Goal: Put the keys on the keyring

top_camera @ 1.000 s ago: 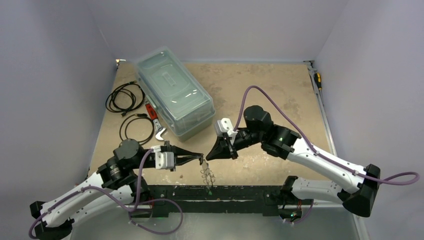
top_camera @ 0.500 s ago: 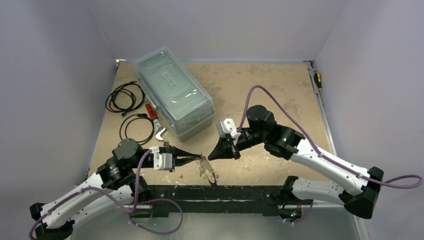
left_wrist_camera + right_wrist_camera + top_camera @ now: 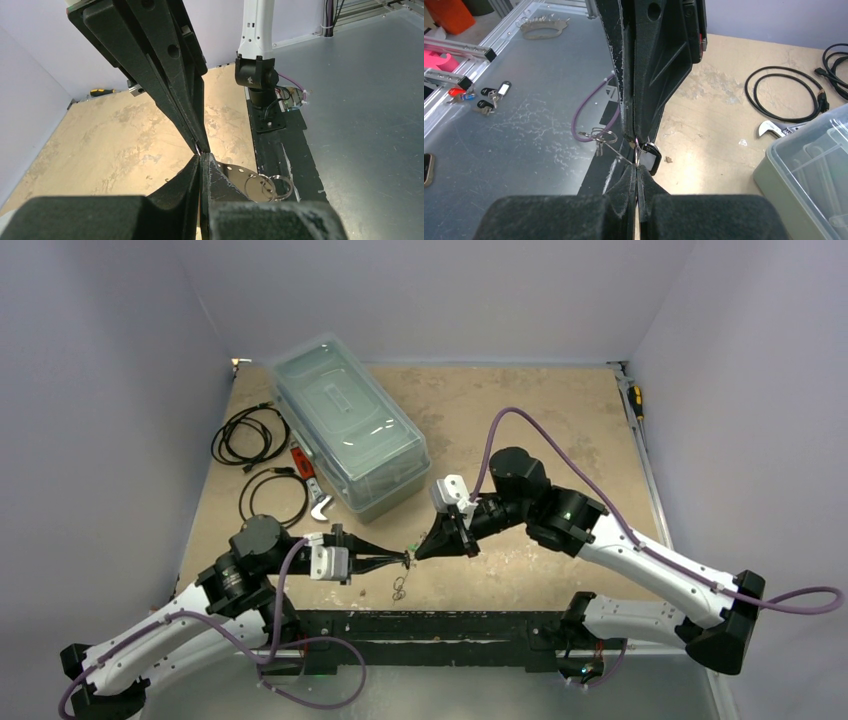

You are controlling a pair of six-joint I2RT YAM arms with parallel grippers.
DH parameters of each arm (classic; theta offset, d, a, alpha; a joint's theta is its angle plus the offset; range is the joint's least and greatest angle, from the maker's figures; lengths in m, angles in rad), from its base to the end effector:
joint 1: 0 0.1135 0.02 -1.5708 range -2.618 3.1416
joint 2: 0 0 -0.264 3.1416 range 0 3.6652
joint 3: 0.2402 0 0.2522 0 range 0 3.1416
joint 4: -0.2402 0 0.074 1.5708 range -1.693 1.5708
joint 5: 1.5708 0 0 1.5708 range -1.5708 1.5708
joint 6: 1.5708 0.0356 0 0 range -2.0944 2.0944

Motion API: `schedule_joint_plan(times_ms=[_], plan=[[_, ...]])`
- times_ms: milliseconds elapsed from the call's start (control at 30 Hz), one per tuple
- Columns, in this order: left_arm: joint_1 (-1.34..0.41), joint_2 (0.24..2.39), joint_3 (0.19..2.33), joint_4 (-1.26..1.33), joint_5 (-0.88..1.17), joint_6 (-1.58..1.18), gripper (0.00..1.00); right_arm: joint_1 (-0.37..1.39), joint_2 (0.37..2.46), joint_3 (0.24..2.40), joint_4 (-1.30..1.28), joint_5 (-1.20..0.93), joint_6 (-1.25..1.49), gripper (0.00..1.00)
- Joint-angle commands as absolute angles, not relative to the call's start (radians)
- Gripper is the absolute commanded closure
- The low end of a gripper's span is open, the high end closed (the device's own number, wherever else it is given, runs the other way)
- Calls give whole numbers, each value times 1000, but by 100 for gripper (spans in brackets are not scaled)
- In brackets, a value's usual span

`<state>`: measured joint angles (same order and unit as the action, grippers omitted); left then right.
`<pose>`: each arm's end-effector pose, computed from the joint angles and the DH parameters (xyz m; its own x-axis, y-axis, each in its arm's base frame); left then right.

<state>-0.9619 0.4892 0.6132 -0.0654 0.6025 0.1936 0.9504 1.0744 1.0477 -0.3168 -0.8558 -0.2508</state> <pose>0.0554 -0.1147 0.3334 0.2252 -0.0458 -0.9732 0.9743 0.0163 0.2246 0.1132 0.2047 0.3663 0.0453 -0.2165 -0.9752 -0.9657 -0.2592 0.0127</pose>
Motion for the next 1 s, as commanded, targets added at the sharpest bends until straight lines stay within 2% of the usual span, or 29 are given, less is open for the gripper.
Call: schedule_joint_plan(times_ms=[0, 967], plan=[[-956, 503, 616, -15, 645, 182, 100, 956, 1081, 1111, -303, -866, -266, 100], [-956, 490, 611, -15, 649, 184, 100, 957, 1065, 1126, -280, -802, -228, 100]])
